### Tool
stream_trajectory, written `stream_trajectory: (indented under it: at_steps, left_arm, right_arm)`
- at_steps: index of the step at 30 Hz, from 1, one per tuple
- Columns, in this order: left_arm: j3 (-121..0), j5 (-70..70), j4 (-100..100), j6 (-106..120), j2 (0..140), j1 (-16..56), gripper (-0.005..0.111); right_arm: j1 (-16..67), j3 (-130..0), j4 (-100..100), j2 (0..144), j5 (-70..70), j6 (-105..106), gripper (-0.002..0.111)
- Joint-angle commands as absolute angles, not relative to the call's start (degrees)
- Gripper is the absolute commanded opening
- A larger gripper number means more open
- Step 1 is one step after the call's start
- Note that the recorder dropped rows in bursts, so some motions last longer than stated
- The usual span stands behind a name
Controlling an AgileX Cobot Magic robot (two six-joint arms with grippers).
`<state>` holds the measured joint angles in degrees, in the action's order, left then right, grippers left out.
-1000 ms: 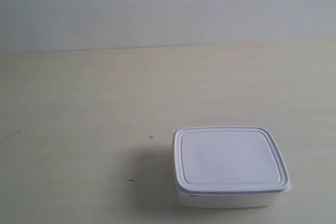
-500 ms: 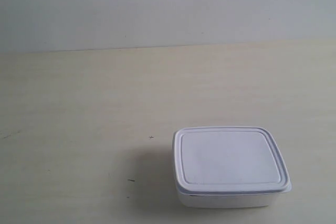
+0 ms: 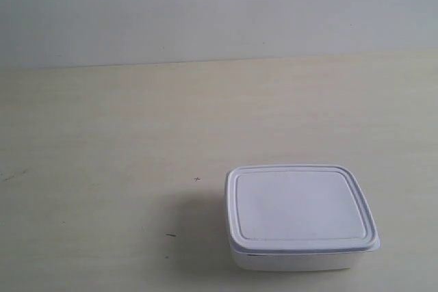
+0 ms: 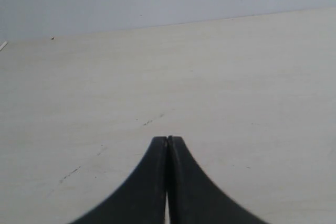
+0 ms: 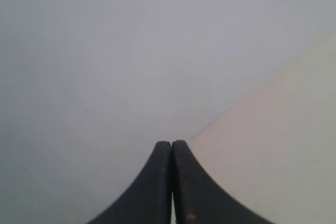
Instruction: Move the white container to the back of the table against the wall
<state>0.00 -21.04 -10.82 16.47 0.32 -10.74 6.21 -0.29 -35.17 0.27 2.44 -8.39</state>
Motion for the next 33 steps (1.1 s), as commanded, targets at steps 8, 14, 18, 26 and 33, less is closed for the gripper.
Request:
stream_trajectory:
  at_steps: [8,14,18,26,33]
  left_arm:
    - [0.0,-20.84,-10.9,16.12,0.0,-10.93,0.0]
    - [0.0,-20.84,-10.9,16.12,0.0,-10.93,0.0]
    - [0.0,-20.84,-10.9,16.12,0.0,-10.93,0.0]
    - [0.0,-20.84,-10.9,16.12,0.0,-10.93,0.0]
    - [0.0,-20.84,-10.9,16.12,0.0,-10.93,0.0]
  right_arm:
    - [6.01,-3.84,-47.88,0.0,0.46,-15.21,0.0]
    - [6.01,-15.67,-39.48,0.0,4.26,-0.68,0.0]
    - [6.01,-22.46,-38.13,1.59,12.02,8.02,0.0]
    - [8.72,-36.14,-31.47,15.06,29.46,11.88,0.0]
    - [11.75,-44.83,-22.95,27.48,39.82,10.93,0.0]
